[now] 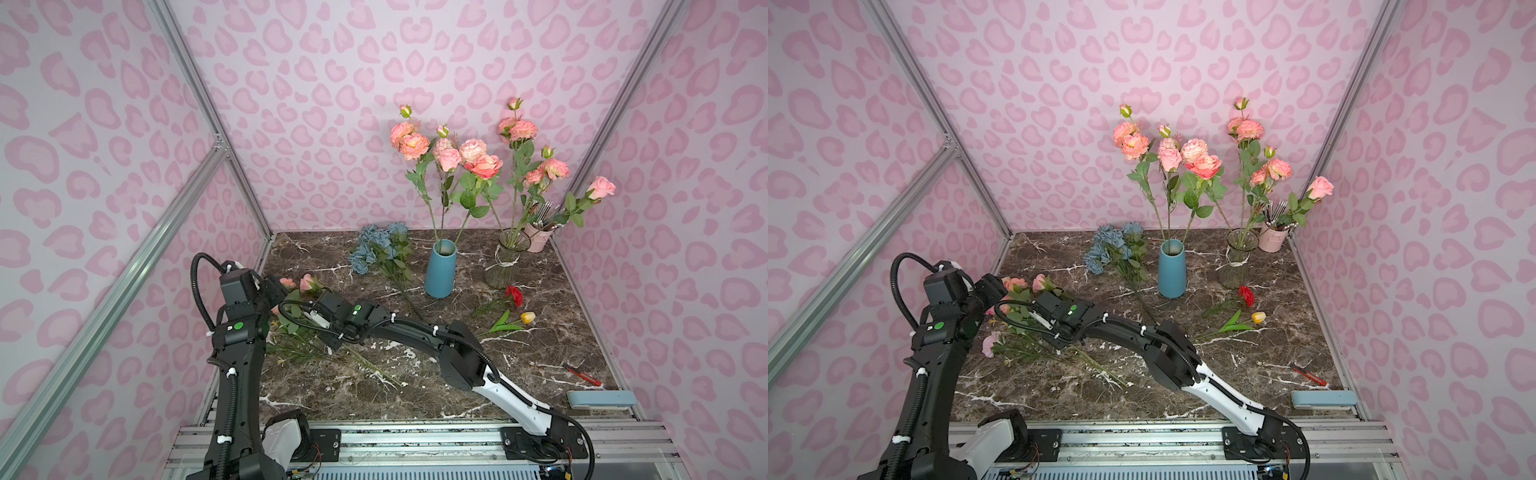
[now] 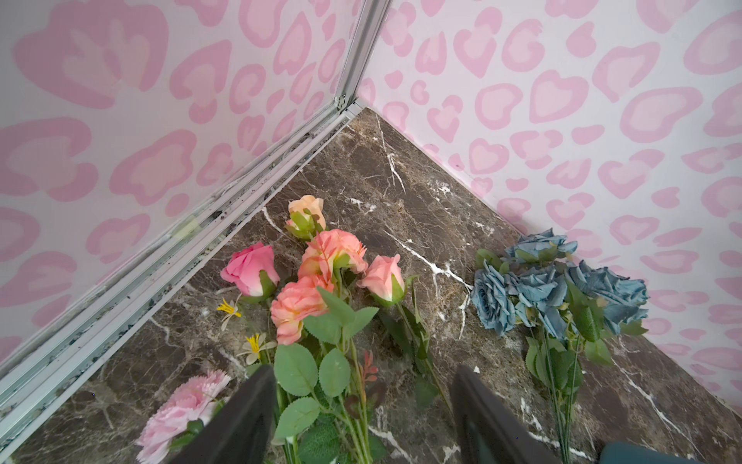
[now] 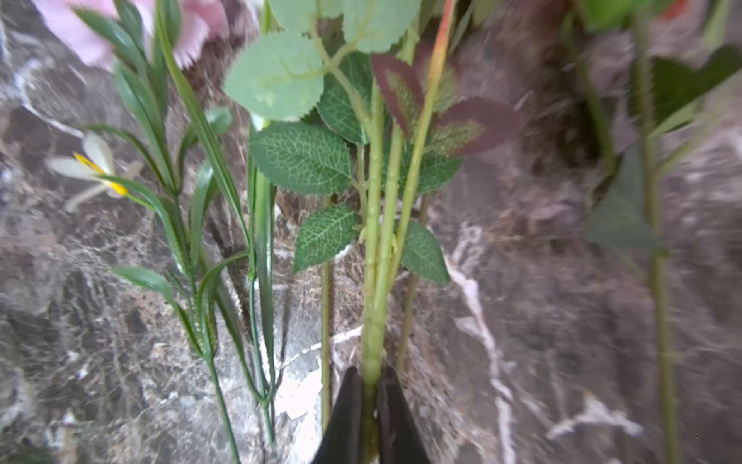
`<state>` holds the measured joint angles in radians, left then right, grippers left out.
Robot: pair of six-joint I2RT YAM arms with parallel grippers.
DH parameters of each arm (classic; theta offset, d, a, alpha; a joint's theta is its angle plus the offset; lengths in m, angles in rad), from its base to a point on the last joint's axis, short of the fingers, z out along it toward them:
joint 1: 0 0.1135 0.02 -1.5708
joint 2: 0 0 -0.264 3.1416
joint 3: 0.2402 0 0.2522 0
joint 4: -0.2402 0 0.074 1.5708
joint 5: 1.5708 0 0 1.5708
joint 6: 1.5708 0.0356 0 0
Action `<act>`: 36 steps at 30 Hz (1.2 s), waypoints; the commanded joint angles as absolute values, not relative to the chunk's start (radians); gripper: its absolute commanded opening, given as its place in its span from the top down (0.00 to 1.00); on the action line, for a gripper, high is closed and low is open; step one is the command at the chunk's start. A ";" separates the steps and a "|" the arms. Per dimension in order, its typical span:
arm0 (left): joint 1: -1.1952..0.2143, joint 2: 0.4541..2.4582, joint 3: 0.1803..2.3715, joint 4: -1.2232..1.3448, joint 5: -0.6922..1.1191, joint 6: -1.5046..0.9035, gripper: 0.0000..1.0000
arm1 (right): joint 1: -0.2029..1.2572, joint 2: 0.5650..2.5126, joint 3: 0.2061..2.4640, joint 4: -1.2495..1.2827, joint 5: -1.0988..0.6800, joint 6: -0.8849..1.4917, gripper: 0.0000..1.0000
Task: Place the pink flowers into the vase
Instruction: Pick up the flower at the center of the board.
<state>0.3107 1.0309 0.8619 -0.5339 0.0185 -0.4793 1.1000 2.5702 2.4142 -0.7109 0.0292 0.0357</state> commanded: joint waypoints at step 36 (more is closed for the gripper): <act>0.318 0.997 0.851 -0.489 -0.002 -0.491 0.28 | 0.947 1.760 1.499 -0.229 0.154 0.163 1.00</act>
<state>0.3172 1.0004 0.8543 -0.5312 0.0002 -0.4881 0.9466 1.8030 1.5208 -0.3691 0.1162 0.1425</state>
